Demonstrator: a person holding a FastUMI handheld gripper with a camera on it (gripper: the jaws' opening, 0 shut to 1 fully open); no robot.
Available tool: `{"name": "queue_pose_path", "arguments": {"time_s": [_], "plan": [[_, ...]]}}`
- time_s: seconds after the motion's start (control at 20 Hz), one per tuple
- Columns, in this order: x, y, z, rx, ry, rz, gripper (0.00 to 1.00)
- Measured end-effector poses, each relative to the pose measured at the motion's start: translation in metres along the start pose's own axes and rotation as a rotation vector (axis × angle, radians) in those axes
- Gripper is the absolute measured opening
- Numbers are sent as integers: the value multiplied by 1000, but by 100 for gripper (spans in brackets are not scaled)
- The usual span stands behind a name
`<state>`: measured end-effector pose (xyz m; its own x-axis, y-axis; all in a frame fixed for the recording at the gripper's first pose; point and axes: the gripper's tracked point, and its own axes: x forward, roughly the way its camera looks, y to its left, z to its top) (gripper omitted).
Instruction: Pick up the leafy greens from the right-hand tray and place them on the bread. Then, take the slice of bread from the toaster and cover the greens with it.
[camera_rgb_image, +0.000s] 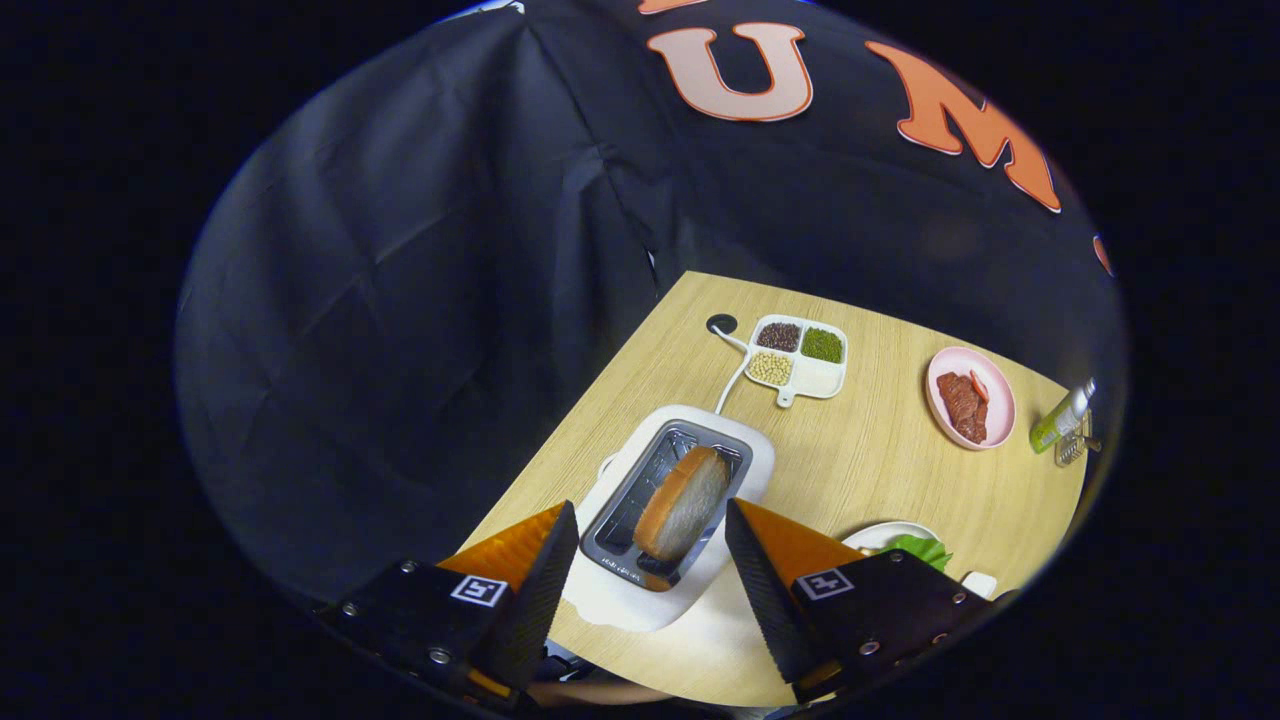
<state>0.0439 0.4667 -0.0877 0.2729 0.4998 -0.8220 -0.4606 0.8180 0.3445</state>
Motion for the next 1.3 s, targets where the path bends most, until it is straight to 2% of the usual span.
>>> {"name": "queue_pose_path", "arguments": {"time_s": [0.15,0.35,0.55,0.65,0.7,0.8,1.3], "plan": [[25,-10,-3,41,55,-36,87],[58,-20,-14,86,132,-67,76],[69,-17,-22,129,163,-55,48],[68,-28,-20,128,143,-81,37],[67,-34,-19,135,132,-93,28],[65,-36,-18,153,118,-65,16],[-11,-51,-5,225,-61,92,14]]}}
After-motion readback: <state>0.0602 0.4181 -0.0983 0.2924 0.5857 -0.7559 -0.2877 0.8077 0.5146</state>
